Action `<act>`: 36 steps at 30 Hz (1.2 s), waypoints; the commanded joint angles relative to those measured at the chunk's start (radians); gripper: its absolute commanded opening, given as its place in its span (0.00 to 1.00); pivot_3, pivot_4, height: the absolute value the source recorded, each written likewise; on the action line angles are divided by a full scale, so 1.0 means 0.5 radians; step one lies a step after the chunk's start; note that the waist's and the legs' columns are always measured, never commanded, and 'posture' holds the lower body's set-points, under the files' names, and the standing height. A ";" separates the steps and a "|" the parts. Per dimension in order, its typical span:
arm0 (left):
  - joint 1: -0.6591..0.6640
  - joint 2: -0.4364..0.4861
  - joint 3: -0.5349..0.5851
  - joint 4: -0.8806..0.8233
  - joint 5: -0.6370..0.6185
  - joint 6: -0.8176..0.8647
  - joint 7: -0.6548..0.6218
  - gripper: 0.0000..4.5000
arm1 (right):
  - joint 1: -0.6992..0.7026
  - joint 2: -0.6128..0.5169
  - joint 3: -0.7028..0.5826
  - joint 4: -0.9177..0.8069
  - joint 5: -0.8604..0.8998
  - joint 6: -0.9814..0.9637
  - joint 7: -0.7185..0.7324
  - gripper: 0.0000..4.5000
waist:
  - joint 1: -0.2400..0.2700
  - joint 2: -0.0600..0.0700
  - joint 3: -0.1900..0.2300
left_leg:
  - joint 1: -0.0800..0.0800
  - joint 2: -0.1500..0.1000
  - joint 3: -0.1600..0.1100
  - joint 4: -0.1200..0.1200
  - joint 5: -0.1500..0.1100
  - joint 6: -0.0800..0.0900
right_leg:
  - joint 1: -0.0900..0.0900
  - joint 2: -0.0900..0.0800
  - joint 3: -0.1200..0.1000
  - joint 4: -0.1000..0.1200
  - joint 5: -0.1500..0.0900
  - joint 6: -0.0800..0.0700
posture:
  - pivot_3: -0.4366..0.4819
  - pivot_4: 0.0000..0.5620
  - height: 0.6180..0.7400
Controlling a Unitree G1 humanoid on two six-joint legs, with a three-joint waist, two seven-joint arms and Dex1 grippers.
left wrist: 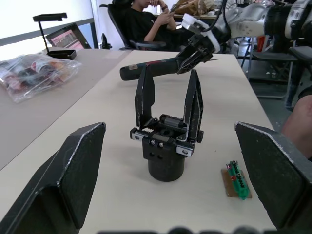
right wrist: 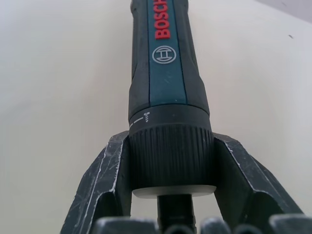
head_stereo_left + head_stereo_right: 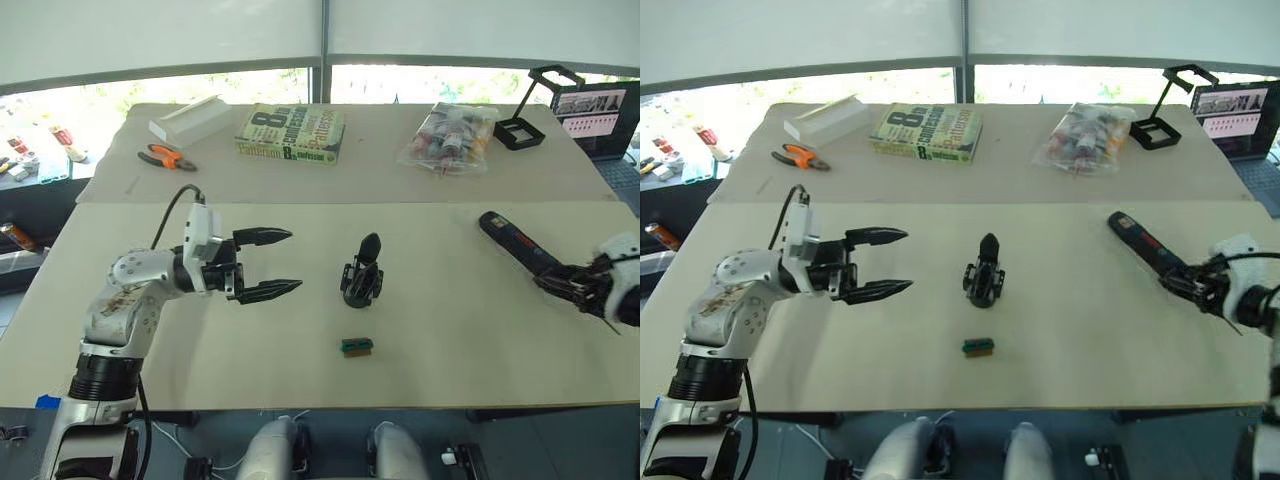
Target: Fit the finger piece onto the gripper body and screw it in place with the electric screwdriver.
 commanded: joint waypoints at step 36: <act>0.214 0.070 -0.049 -0.402 -0.087 -0.085 -0.050 1.00 | 0.282 -0.697 0.444 -1.537 0.459 1.573 0.001 1.00 | 0.022 -0.007 0.002 | 0.002 0.002 -0.006 0.001 -0.002 0.003 | 0.002 0.002 0.001 -0.002 0.000 -0.003 | 0.48 0.27 1.00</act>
